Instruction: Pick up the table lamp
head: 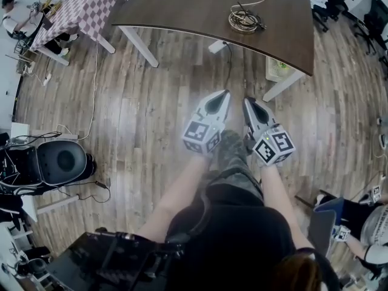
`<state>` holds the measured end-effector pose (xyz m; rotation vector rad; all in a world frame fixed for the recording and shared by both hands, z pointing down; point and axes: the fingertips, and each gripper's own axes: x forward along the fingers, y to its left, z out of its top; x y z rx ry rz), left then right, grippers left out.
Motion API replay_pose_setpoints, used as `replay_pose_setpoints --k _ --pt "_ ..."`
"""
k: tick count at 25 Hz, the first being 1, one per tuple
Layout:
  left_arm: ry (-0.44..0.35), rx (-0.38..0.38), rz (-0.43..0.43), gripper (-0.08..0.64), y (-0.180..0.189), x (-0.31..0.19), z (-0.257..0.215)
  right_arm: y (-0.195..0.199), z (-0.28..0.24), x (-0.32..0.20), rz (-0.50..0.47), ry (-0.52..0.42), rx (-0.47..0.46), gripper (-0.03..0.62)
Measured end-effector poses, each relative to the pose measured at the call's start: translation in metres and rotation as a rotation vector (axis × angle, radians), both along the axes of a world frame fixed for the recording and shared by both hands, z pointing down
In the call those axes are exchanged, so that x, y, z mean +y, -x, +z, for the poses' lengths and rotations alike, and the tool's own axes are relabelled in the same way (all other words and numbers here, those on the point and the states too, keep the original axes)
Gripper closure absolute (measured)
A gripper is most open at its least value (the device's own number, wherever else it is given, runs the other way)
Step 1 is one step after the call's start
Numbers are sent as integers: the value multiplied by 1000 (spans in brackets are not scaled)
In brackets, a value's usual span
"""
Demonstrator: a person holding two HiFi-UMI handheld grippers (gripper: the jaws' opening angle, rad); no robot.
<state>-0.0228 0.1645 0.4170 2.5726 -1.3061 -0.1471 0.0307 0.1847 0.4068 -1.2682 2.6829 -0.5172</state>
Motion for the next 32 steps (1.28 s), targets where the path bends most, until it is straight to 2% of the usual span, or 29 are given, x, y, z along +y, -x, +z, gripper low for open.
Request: replay_pose_setpoints --k 8,24,32 --pt "4 4 -34 560 6 -66 -5 -2 -2 -66 -14 8 -14 589" --pt "27 -30 -23 560 -8 -172 7 -8 9 -175 -46 60 -57 589" --pt "25 -31 -11 560 -23 -219 9 -16 10 -222 -61 58 -51 589"
